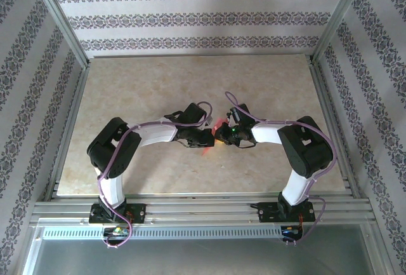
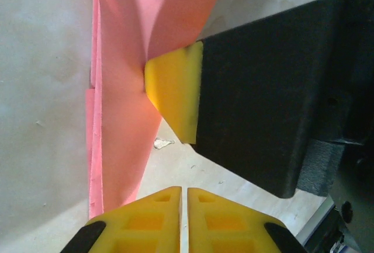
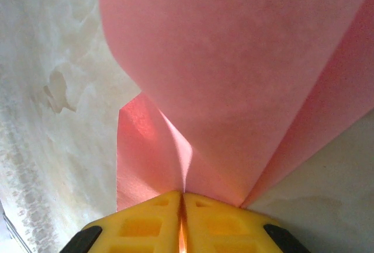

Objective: Fold a paper plane with a square sheet of paper (pick it up from the middle)
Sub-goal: Fold the wing for the fifth time at the center of the table.

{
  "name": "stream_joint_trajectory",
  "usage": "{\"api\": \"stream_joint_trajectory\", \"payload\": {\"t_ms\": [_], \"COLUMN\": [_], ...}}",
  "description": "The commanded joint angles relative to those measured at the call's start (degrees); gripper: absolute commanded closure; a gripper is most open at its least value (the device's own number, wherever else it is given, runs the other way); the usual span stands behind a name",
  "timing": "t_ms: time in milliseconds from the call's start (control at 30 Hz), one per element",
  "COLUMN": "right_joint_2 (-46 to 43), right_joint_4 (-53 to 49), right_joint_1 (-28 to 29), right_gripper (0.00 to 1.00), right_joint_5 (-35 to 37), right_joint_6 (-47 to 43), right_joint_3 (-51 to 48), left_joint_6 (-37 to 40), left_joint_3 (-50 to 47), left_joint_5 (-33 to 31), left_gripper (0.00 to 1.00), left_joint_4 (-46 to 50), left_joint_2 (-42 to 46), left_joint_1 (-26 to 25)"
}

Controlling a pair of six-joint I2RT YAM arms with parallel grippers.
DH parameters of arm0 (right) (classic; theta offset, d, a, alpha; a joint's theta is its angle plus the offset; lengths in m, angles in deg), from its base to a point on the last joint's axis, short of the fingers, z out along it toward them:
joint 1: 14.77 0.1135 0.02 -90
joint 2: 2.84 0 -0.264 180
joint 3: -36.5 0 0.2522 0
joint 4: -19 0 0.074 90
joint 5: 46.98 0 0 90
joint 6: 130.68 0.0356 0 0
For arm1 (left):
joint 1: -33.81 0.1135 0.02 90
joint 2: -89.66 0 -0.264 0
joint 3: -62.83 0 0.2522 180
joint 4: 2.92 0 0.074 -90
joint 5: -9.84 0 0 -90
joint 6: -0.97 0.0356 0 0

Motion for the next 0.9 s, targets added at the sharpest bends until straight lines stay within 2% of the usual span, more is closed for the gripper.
{"api": "stream_joint_trajectory", "payload": {"t_ms": [0,867], "right_joint_2": [3.42,4.56], "right_joint_4": [-4.8,-6.53], "right_joint_1": [0.08,-0.01], "right_gripper": [0.86,0.86], "right_joint_5": [6.04,6.64], "right_joint_6": [-0.91,-0.81], "right_joint_3": [-0.78,-0.28], "left_joint_6": [1.45,2.52], "left_joint_3": [1.36,-0.03], "left_joint_5": [-2.14,-5.82], "left_gripper": [0.89,0.91], "left_joint_4": [3.94,8.94], "left_joint_2": [-1.53,-2.46], "left_joint_1": [-0.51,-0.59]}}
